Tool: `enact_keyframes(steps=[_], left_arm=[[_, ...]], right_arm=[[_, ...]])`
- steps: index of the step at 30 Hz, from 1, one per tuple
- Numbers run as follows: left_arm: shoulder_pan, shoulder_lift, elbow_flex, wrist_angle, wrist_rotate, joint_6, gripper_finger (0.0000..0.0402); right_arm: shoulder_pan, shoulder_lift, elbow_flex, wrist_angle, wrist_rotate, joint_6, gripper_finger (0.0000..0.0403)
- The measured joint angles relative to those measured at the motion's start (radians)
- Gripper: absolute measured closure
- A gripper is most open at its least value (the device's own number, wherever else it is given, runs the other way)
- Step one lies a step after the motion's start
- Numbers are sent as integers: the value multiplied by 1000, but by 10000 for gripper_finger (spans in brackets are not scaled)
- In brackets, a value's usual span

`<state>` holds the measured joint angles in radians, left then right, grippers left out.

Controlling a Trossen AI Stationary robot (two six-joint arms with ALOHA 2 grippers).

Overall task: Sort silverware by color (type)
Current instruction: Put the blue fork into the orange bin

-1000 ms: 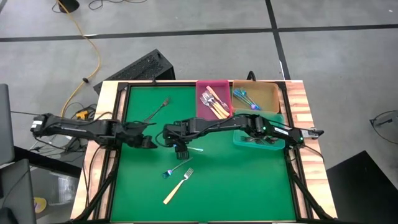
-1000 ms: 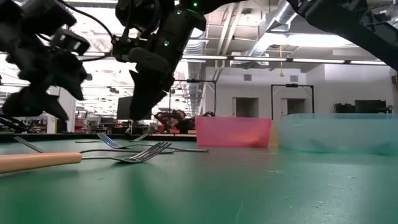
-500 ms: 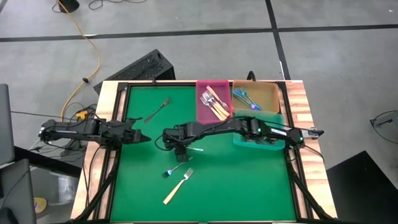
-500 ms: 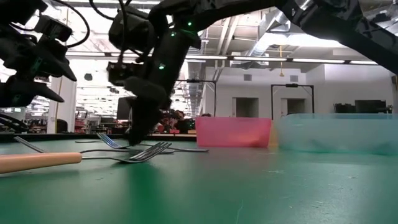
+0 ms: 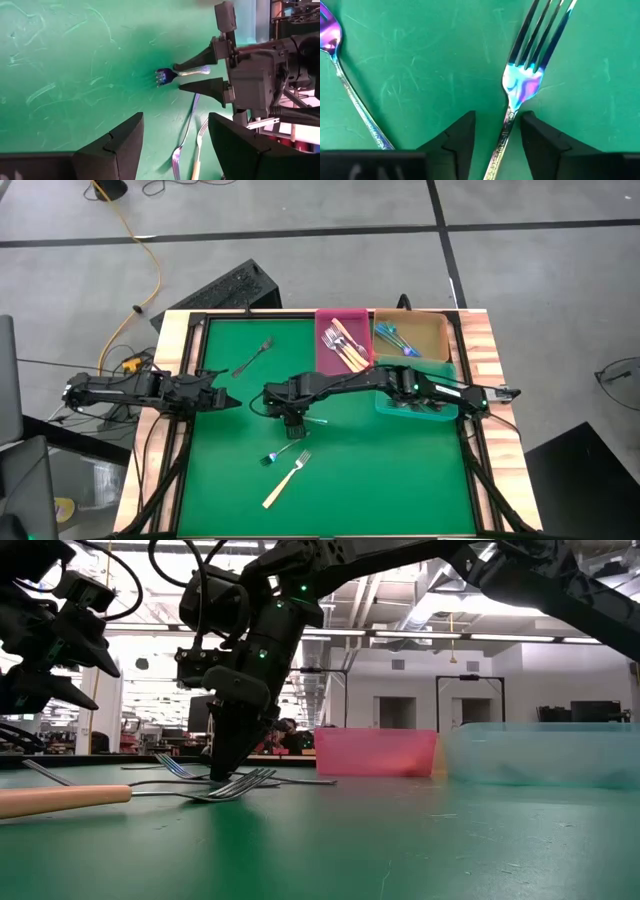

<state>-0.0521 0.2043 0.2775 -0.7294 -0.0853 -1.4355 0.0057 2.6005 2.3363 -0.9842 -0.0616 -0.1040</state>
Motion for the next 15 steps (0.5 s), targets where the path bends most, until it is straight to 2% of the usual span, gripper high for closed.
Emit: enact_keyframes(steps=[8,15], left_arm=[[0,0,0,0,-9,19,196],[0,0,0,1,-10,39,196]], right_arm=[[-11,2,-1,-18,1,51,311],[-11,3,-2,-30,3,54,354]])
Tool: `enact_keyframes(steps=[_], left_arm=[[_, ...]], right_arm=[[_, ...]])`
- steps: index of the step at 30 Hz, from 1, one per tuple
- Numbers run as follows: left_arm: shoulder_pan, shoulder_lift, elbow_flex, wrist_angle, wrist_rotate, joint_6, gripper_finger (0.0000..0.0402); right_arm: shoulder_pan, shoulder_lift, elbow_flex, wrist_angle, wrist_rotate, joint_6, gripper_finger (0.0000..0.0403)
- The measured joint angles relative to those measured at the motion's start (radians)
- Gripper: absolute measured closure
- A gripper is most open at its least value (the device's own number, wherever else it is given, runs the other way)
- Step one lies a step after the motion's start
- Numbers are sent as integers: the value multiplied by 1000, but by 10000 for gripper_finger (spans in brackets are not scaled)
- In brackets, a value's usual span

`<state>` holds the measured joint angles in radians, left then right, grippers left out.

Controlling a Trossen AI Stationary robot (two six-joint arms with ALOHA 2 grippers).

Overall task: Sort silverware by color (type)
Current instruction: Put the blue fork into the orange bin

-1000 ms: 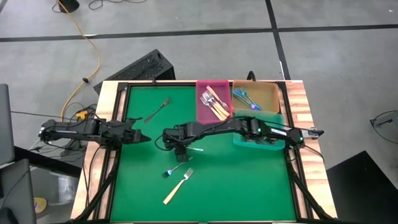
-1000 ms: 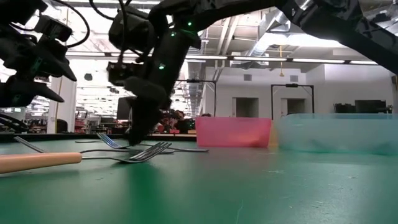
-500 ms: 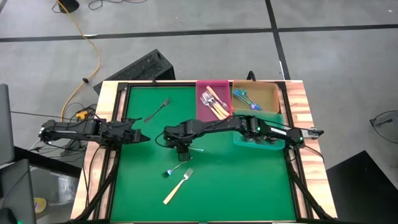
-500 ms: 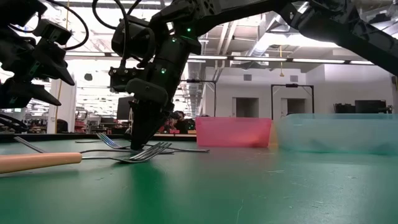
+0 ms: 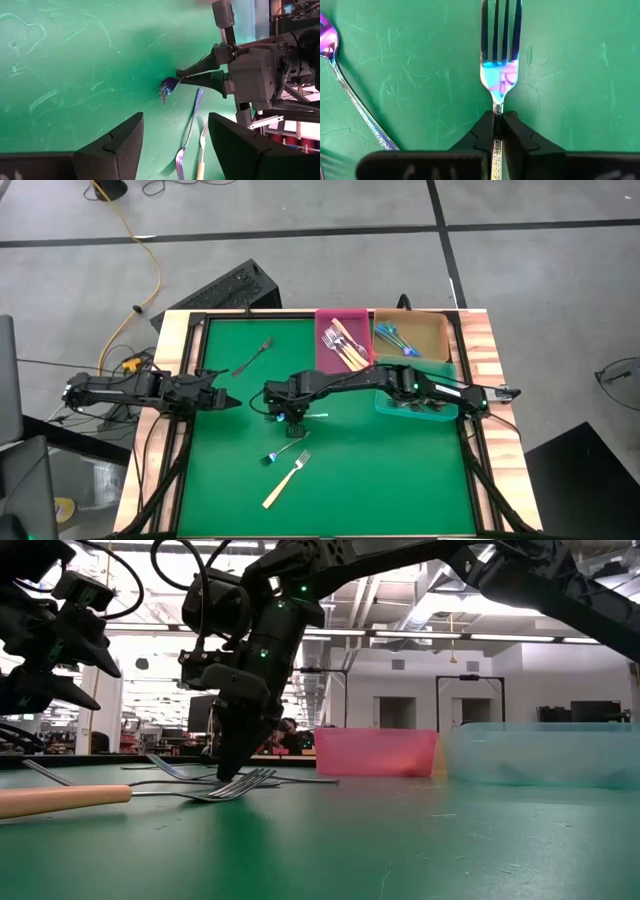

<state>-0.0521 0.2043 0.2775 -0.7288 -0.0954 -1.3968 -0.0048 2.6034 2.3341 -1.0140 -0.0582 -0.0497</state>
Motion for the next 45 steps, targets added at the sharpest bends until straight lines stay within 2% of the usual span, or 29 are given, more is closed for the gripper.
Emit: enact_keyframes(steps=[4,15,45], left_arm=[[0,0,0,0,-20,1,196],[0,0,0,1,-64,0,196],[0,0,0,0,-128,-3,196]], right_arm=[[-1,-3,0,-9,0,1,372],[-26,-50,-2,-102,1,6,372],[-172,-205,4,-175,3,105,372]])
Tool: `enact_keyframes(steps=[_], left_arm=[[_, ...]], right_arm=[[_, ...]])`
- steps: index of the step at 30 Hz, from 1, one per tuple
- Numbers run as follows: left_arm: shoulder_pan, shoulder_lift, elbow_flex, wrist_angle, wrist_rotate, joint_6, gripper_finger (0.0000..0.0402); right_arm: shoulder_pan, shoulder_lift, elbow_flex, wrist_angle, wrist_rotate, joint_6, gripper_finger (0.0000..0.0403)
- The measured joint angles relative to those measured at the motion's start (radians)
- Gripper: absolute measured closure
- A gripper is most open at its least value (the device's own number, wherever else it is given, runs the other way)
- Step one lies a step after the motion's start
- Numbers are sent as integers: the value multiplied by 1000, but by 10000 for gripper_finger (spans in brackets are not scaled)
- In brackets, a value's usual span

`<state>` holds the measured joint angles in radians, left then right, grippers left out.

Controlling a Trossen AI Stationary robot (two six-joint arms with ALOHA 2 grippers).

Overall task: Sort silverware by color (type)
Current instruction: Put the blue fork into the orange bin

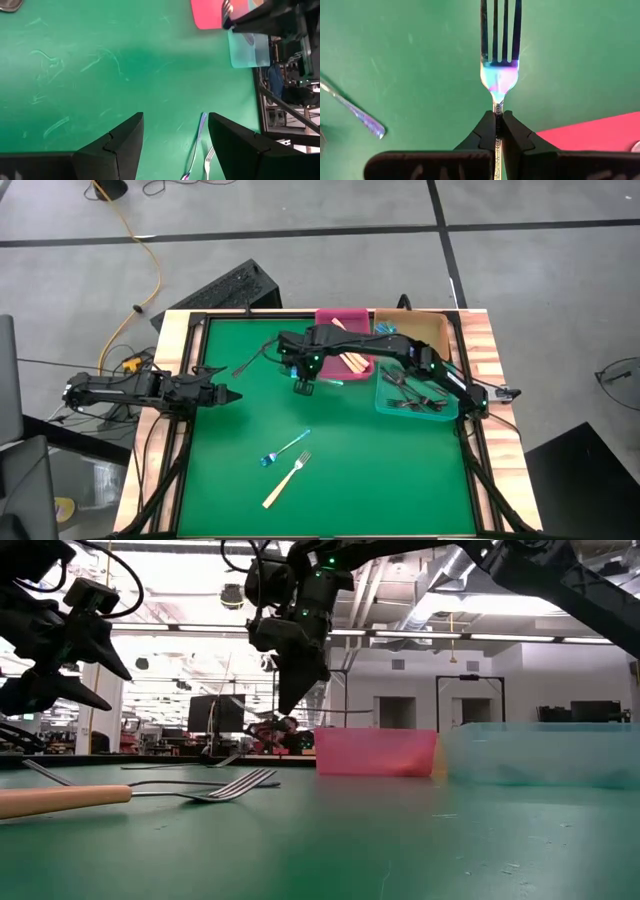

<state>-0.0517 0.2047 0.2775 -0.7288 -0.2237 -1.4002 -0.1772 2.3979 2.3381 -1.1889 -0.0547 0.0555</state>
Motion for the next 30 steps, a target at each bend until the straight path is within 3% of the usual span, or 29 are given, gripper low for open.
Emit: enact_keyframes(steps=[30], left_arm=[[0,0,0,-41,-47,-9,196]], right_arm=[[-315,-119,0,-68,5,-126,370]])
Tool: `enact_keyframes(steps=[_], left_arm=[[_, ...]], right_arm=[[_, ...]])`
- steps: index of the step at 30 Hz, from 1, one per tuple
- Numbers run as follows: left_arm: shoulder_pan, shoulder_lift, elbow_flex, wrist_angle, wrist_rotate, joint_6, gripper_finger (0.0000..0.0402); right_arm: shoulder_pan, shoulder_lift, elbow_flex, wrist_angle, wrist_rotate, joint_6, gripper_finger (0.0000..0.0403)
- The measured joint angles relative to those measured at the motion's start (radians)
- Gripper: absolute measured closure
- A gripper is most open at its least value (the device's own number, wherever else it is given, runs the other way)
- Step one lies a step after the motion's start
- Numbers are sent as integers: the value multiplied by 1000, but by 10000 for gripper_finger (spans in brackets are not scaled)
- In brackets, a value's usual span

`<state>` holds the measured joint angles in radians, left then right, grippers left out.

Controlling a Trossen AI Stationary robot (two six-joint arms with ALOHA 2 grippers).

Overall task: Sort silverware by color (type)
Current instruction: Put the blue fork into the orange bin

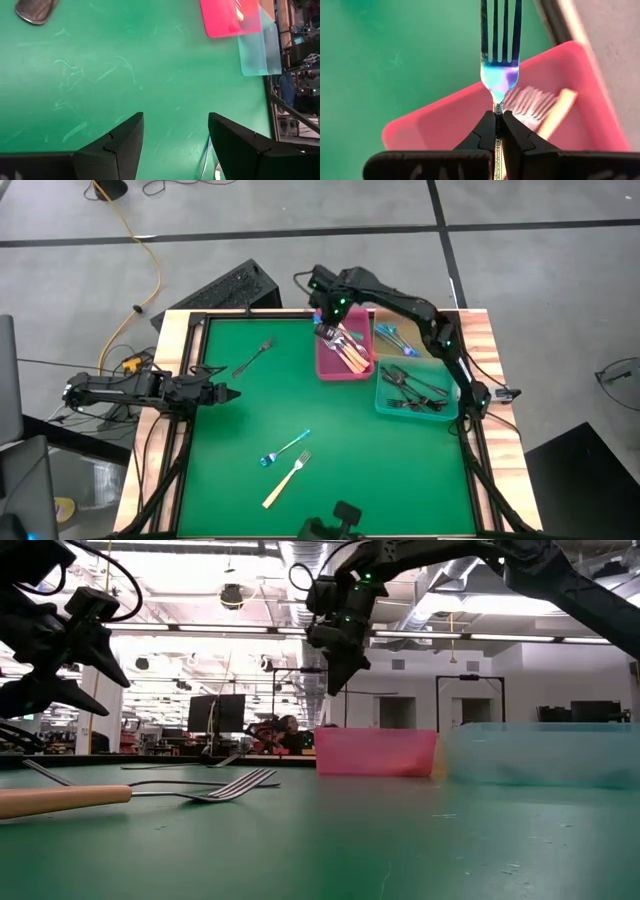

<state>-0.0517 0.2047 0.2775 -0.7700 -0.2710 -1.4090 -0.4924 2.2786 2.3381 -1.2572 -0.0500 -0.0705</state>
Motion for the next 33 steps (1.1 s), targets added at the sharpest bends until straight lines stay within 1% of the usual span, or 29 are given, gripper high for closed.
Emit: enact_keyframes(steps=[8,17,23,28,33], left_arm=[[0,0,0,-4,-6,-1,196],[0,0,0,-4,-8,-2,196],[0,0,0,-5,-9,-2,196],[0,0,0,-12,-11,-2,196],[0,0,0,-27,-10,-2,196]], right_arm=[[-99,-28,0,-25,4,-72,370],[-196,-32,0,-110,88,-153,370],[-257,-39,0,-173,102,-185,369],[-319,-71,0,-214,103,-185,369],[-366,-134,-9,-240,101,-166,369]])
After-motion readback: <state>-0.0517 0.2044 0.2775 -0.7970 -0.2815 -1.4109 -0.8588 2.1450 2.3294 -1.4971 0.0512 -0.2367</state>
